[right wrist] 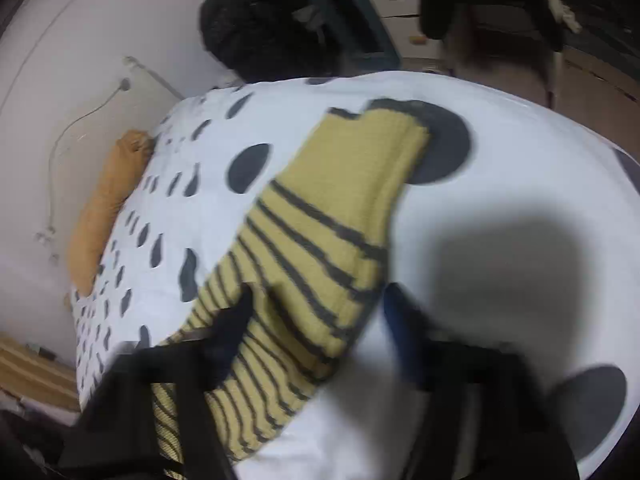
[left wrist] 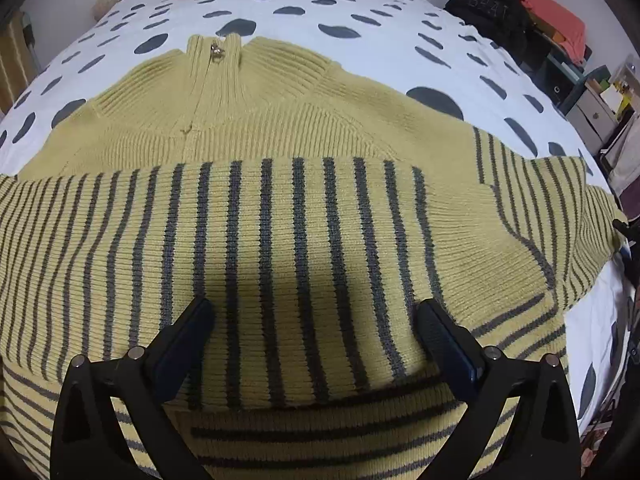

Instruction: Fold large clothes

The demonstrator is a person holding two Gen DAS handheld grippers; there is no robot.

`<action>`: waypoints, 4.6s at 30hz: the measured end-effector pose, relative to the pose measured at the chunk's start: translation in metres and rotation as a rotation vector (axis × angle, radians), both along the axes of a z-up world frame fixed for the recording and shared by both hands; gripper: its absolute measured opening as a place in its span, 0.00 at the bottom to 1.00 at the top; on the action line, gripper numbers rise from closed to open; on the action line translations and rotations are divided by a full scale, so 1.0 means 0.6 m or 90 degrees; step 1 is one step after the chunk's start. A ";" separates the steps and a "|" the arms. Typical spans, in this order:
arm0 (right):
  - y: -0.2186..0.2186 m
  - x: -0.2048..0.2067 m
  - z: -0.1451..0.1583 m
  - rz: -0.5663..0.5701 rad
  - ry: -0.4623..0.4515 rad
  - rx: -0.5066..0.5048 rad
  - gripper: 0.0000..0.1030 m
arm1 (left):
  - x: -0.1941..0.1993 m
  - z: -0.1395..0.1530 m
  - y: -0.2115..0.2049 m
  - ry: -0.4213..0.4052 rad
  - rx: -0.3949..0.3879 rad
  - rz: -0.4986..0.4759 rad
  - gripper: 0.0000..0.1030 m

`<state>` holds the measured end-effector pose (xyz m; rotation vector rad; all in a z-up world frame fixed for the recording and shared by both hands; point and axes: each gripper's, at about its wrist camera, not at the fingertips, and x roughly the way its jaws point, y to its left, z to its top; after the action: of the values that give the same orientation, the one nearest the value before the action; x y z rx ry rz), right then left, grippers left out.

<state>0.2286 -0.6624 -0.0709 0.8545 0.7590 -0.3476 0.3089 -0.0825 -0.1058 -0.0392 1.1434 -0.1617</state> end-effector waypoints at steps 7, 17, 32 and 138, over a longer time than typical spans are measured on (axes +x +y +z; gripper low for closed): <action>0.038 0.009 0.025 0.053 -0.052 -0.001 0.11 | -0.006 -0.004 0.001 -0.022 -0.007 0.008 0.99; 0.314 0.017 0.210 0.302 -0.260 0.000 0.11 | -0.018 0.036 0.081 -0.032 -0.042 0.055 0.74; 0.936 0.088 0.122 0.648 -0.220 0.213 0.11 | -0.061 0.057 0.460 -0.042 -0.031 0.236 0.74; 0.515 0.222 -0.022 0.463 0.106 -0.029 0.12 | -0.008 0.016 0.542 -0.076 -0.139 0.273 0.63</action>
<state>0.3616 -0.3536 -0.0843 0.4627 1.1527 0.2154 0.3042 0.2430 -0.0962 -0.4593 0.9710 0.0933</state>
